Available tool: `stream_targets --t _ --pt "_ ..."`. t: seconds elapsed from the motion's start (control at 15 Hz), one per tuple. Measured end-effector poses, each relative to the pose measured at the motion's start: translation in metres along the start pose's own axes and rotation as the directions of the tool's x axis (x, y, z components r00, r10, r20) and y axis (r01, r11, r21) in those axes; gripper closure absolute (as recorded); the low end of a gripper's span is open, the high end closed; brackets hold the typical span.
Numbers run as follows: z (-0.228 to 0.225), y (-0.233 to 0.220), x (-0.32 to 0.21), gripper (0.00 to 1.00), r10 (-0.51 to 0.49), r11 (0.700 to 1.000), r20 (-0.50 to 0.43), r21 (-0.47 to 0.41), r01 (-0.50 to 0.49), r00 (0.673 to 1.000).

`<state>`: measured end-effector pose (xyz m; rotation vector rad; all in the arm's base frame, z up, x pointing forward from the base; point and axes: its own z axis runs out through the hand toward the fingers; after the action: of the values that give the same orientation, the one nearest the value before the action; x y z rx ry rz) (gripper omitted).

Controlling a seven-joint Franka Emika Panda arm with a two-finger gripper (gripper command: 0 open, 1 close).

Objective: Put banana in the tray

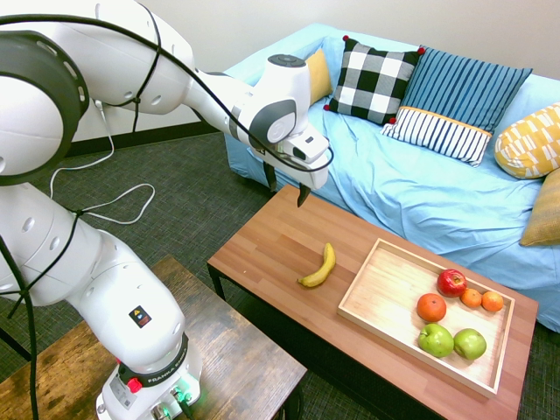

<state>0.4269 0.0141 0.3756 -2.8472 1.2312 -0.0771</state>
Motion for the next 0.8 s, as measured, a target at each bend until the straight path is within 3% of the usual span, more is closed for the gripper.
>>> stream_targets --t 0.33,0.8 --pt "0.02 0.008 0.01 0.0 -0.001 1.0 -0.015 -0.013 0.001 1.0" --pt "0.124 0.031 0.046 0.0 0.039 0.999 -0.061 -0.034 -0.041 0.997"
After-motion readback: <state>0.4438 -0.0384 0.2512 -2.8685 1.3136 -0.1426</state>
